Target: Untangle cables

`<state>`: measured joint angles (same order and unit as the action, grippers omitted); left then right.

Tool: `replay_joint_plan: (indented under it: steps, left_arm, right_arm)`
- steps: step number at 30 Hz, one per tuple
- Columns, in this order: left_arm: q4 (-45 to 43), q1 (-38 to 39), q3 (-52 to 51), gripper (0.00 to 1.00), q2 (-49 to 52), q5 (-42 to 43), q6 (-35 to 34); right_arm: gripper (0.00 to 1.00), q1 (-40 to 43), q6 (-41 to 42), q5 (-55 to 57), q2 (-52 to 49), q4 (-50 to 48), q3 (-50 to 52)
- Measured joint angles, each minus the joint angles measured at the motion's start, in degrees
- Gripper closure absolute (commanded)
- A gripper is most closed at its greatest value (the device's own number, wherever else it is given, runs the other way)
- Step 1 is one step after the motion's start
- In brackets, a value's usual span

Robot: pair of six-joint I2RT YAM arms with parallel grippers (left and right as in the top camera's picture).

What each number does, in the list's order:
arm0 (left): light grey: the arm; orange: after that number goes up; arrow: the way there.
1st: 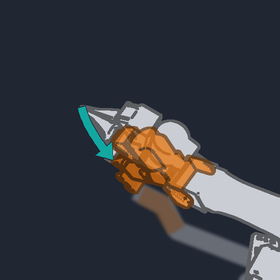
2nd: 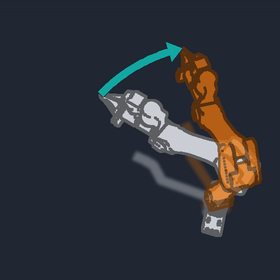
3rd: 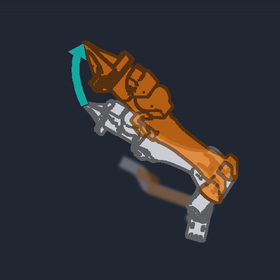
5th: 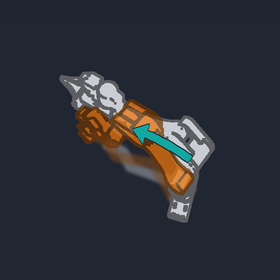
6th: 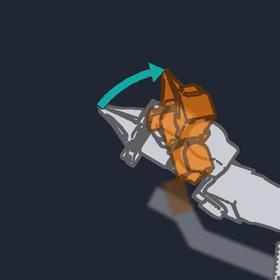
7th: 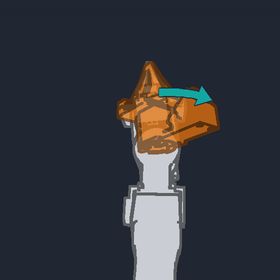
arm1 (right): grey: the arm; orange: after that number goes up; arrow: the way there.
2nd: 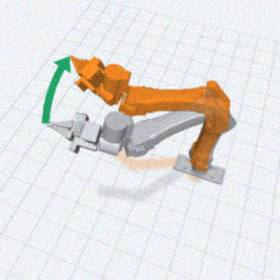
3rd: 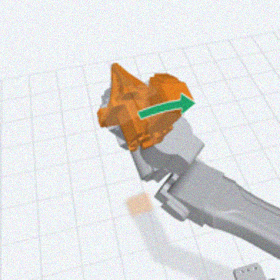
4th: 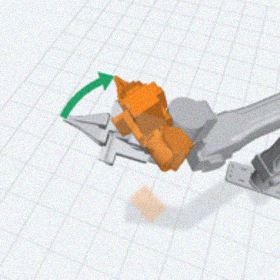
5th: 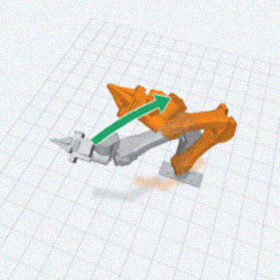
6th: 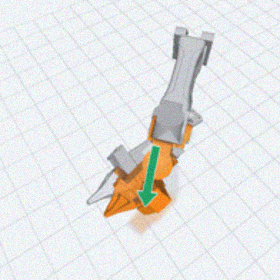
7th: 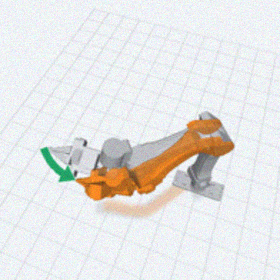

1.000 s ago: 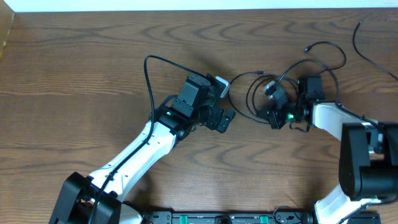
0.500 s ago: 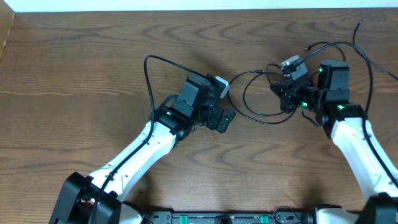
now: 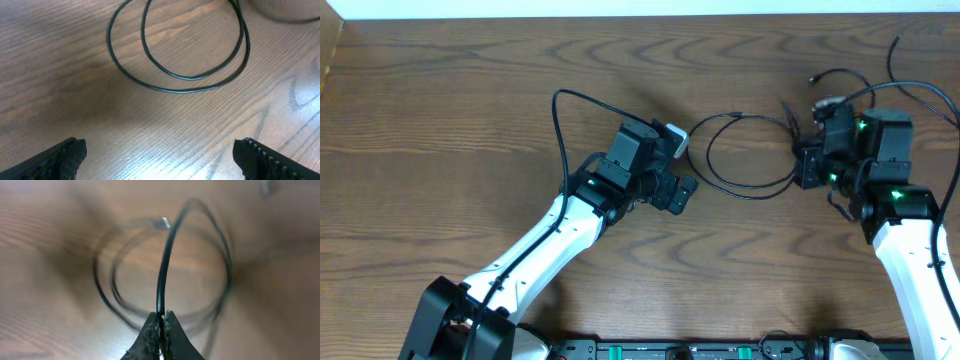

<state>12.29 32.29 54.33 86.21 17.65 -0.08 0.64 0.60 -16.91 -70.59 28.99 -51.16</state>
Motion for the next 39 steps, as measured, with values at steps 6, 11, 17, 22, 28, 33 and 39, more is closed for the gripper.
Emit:
replay_joint_plan:
  steps: [6,11,17,22,28,33,39]
  left_arm:
    - [0.07,0.0,0.0,0.01,0.0,0.0,0.0]
    - [0.13,0.0,0.0,0.01,-0.02,0.0,0.0]
    - [1.01,0.0,0.0,0.0,0.0,0.11,0.02]
    - [1.68,0.0,0.0,0.01,0.0,3.56,-0.02]
    - [2.47,0.0,0.0,0.01,-0.02,9.92,-0.04]
    - [4.66,0.0,0.0,0.01,0.0,11.93,-0.13]
    - [5.44,0.0,0.0,0.01,-0.02,12.48,-0.13]
  right_arm:
    - [0.99,0.26,4.94,5.49,0.0,6.91,0.0]
    - [0.99,0.26,11.45,12.13,0.0,9.05,0.0]
    - [0.99,0.26,21.16,16.37,0.0,9.49,0.0]
    - [0.99,0.26,25.2,20.59,-0.22,9.31,0.98]
    - [0.99,0.26,26.93,24.46,-3.23,5.38,5.38]
    - [0.96,0.26,29.68,24.28,-8.33,1.92,7.43]
    - [0.5,0.26,33.73,23.52,-15.23,-2.71,7.58]
